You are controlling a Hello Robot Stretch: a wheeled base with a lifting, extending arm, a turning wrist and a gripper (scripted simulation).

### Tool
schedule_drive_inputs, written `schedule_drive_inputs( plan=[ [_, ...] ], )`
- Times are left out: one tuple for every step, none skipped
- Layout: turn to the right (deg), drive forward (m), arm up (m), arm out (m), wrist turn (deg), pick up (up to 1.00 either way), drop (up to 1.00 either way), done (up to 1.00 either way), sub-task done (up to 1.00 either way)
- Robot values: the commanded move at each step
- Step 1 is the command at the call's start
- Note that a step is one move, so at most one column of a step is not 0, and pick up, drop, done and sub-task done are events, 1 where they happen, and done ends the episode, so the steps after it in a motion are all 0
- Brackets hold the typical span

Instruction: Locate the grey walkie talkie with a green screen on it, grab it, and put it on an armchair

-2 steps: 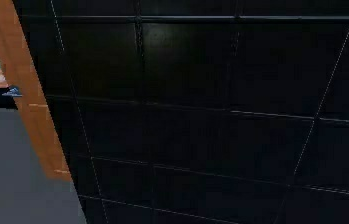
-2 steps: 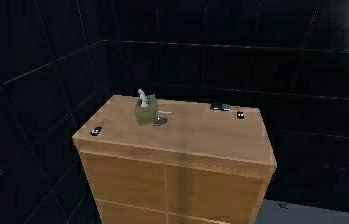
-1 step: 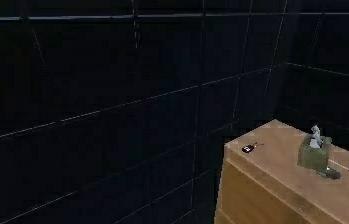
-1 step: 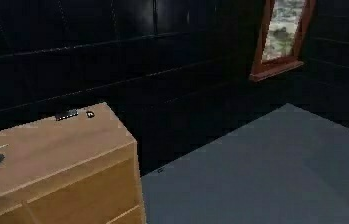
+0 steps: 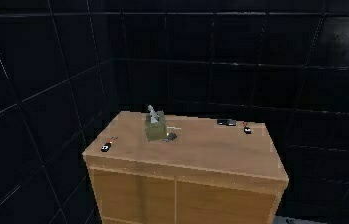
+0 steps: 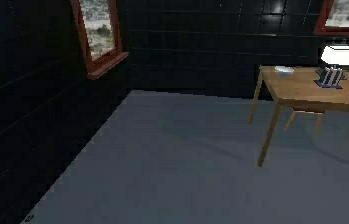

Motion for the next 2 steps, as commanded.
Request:
schedule_drive_inputs(
  plan=[
    [15.0,0.00,0.00,0.00,0.0,0.00,0.00,0.00,0.00],
    [0.0,0.45,0.00,0.00,0.0,0.00,0.00,0.00,0.00]
  ],
)
